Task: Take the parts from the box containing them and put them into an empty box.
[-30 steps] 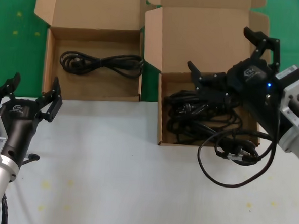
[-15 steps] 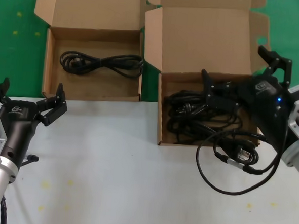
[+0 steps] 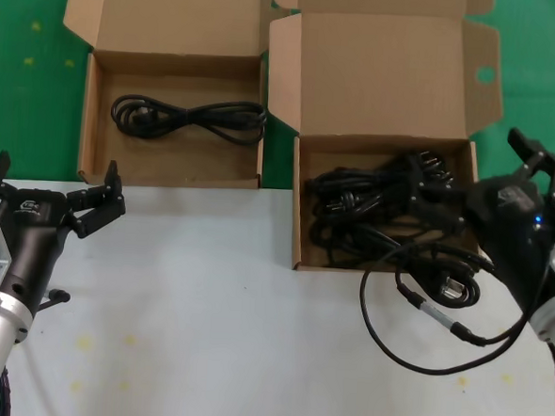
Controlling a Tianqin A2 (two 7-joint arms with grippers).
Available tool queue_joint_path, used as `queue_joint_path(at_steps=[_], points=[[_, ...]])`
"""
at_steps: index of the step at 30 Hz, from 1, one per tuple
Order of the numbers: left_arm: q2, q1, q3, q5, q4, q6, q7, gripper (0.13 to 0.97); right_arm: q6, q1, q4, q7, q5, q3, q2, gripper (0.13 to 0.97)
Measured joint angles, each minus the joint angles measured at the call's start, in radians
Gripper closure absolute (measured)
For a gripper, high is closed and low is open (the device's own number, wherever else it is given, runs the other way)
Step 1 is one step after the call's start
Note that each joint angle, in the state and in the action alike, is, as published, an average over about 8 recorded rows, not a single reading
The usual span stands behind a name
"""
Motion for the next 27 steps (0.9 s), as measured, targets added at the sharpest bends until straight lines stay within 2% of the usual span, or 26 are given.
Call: queue_joint_path(at_steps=[3,17,27], points=[[0.001,0.001,-0.001,0.001,0.0,0.0,0.0,0.141,0.021,-0.015,-0.011,-0.018,0.028,0.004,-0.004,0.129],[0.004,0.006,-0.007,0.007,0.001,0.001,-0.002,0.132,0.115,-0.083,-0.059,-0.1,0.153,0.022,-0.023,0.129],[0.005,0.007,-0.008,0.007,0.001,0.001,-0.002,0.132,0.13,-0.094,-0.067,-0.113,0.173,0.025,-0.026,0.129]])
